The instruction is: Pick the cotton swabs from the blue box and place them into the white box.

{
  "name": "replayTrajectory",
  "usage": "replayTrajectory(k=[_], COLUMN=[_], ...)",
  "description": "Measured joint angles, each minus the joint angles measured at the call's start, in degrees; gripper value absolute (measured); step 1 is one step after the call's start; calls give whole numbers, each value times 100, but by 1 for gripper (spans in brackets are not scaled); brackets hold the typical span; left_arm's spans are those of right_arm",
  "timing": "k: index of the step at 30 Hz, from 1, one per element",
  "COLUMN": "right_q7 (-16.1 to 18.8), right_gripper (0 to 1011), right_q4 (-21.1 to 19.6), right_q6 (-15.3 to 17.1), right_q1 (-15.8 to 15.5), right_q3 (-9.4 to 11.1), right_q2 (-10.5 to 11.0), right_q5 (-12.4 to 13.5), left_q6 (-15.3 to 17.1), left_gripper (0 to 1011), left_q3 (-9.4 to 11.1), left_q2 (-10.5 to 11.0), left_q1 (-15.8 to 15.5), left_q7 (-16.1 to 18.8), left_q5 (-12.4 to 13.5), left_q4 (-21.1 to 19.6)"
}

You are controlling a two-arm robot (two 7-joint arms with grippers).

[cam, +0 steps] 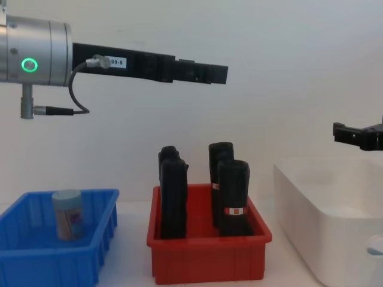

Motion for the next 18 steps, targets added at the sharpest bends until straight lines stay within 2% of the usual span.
replayTrajectory(k=[8,18], right_q7=[8,30], right_gripper=[1001,1002], right_q4=[-332,-925], right_q6=[19,59], right_q1=[-298,-836], right_q3=[-19,-52], right_q2=[78,225], right_q5=[76,217], left_q6=[-142,-431], left_gripper=[1004,1004], left_q3=[74,212], left_q2=[0,-1], left_q1=[172,521], left_q7=[406,1227], left_q5=[72,222], left_q4=[-88,-263])
